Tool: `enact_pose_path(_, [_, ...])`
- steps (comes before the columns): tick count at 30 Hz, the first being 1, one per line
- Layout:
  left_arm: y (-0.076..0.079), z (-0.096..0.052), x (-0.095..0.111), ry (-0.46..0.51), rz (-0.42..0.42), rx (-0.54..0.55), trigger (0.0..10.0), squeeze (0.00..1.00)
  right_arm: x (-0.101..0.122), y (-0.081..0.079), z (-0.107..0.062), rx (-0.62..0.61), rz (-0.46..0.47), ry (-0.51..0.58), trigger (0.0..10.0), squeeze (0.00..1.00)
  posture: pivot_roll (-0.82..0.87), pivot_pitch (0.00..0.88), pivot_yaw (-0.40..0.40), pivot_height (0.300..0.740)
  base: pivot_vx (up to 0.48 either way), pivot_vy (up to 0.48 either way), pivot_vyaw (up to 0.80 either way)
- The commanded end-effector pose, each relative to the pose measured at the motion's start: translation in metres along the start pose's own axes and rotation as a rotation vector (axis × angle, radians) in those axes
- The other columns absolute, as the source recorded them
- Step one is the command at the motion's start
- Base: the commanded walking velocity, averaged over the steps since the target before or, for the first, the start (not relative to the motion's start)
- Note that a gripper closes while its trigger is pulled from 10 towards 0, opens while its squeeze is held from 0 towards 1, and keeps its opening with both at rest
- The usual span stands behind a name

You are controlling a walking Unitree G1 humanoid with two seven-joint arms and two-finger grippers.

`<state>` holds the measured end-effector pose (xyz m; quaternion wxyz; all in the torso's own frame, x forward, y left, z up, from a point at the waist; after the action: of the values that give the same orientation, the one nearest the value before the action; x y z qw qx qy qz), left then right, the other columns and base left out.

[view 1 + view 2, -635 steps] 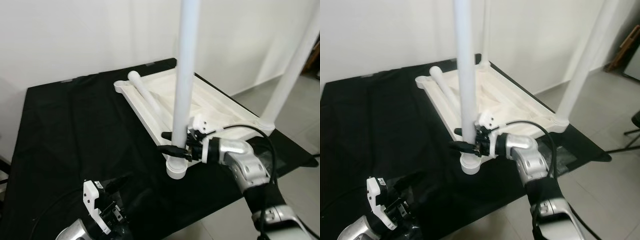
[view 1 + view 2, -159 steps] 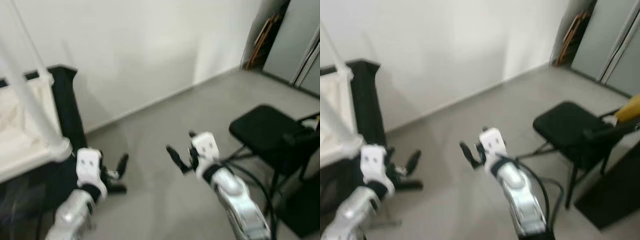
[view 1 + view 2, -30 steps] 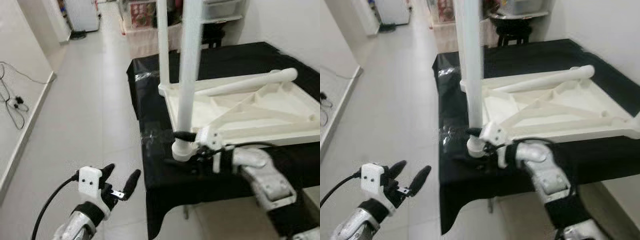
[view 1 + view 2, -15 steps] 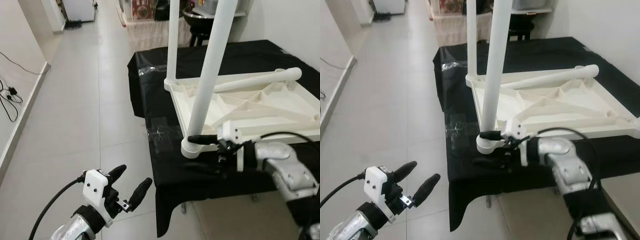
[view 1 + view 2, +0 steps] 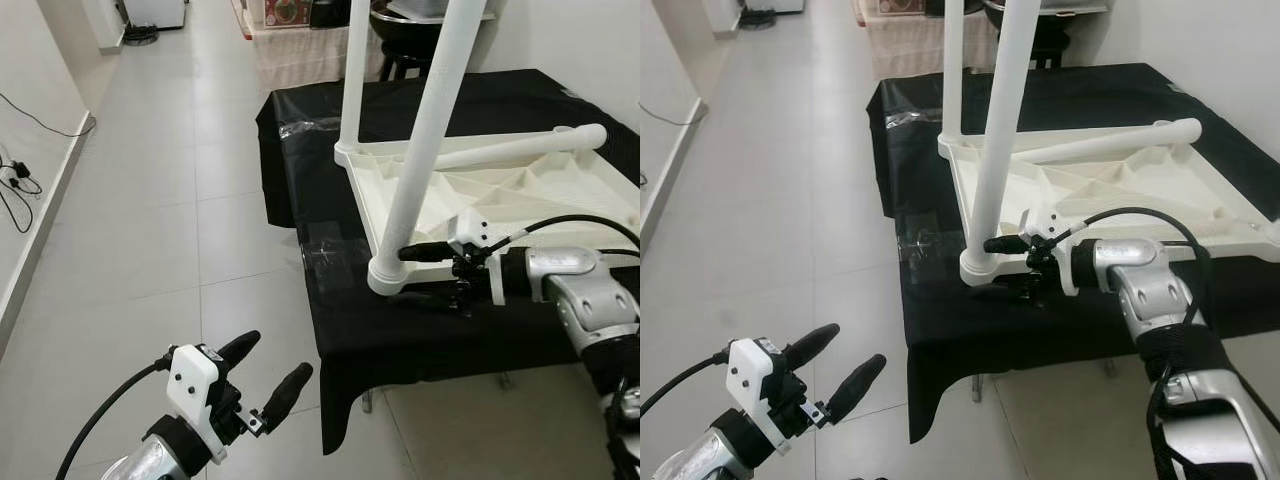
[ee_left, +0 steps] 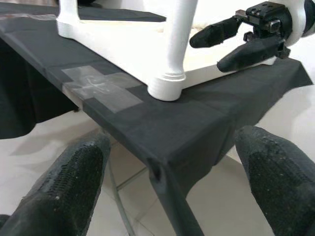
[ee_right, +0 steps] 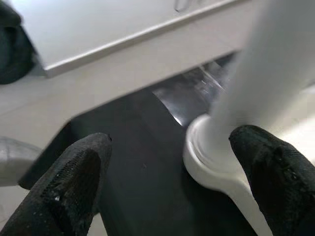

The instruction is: Building children table

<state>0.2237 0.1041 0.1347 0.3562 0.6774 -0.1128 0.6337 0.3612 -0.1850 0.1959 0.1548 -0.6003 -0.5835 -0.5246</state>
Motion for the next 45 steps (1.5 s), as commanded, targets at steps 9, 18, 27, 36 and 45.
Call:
enact_pose_path(9, [0.003, -0.006, -0.004, -0.025, 0.019, -0.009, 10.0, 0.0, 0.01, 0.034, 0.001, -0.143, -0.082, -0.018, 10.0, 0.0, 0.02, 0.184, -0.015, 0.74, 0.0, 0.0, 0.0])
enact_pose_path(18, [0.005, -0.007, -0.004, -0.03, 0.02, -0.014, 10.0, 0.0, 0.051, 0.041, 0.026, -0.156, -0.131, 0.195, 10.0, 0.0, 0.02, 0.191, -0.014, 0.74, 0.0, 0.0, 0.0])
enact_pose_path(27, [0.016, -0.011, -0.001, -0.033, 0.019, -0.033, 10.0, 0.0, 0.069, 0.045, 0.037, -0.094, -0.087, 0.295, 0.0, 0.0, 0.04, 0.226, -0.019, 0.74, 0.0, 0.0, 0.0])
enact_pose_path(36, [0.025, -0.017, -0.002, -0.046, 0.004, -0.038, 10.0, 0.0, 0.073, 0.048, 0.035, -0.059, -0.076, 0.32, 0.0, 0.0, 0.05, 0.253, -0.025, 0.74, 0.0, 0.0, 0.0])
enact_pose_path(45, [0.027, -0.015, -0.002, -0.045, 0.04, -0.066, 10.0, 0.0, 0.004, 0.025, 0.042, -0.287, 0.189, 0.19, 0.0, 0.0, 0.02, 0.251, -0.06, 0.74, 0.0, 0.0, 0.0])
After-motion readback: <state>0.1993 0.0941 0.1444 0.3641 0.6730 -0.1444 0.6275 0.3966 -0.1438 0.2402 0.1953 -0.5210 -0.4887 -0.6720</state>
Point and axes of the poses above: a point about 5 cm out from each wrist's last joint towards the gripper, its own z axis pointing out of the wrist towards the gripper, its own x axis along the axis of the wrist's last joint, y = z × x, the point moved 5 cm from there along z, pointing out of the wrist towards the gripper, and after that the axes turned 14 degrees about -z, right-handed, at the moved point
